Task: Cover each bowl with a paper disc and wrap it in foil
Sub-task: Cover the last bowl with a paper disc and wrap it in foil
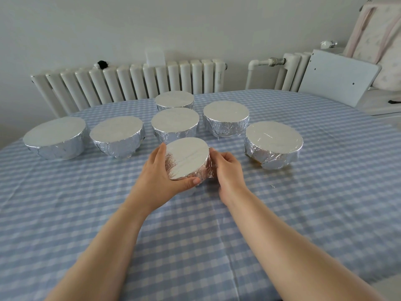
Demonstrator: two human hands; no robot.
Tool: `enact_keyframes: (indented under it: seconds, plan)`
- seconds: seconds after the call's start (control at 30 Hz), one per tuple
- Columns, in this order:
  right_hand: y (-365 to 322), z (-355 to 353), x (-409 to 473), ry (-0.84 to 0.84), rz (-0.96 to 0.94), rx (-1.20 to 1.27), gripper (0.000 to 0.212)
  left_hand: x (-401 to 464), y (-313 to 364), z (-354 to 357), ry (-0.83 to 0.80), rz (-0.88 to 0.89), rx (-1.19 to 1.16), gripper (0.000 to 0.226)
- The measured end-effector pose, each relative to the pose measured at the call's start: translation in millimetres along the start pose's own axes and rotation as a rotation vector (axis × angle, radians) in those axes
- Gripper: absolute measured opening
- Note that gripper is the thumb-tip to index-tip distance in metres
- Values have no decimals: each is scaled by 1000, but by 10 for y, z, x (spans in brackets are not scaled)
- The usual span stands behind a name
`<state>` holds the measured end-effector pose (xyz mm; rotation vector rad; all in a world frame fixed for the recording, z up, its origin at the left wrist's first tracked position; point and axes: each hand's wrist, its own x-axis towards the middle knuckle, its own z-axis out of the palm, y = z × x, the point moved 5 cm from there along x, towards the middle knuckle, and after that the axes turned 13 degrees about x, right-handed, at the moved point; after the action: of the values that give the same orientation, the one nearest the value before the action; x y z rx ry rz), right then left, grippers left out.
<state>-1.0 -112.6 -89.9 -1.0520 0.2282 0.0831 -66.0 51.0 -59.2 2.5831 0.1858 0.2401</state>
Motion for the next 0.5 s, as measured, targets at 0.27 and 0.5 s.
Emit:
enact_keyframes:
  seconds: [0.27,0.5]
  plan:
    - [-6,21,40,-16,38,4,18,-13,16,-7,4,-19,-51,143]
    - [91,80,93,-19,81,67,10,-8,5,-37,31,-12,-135,129]
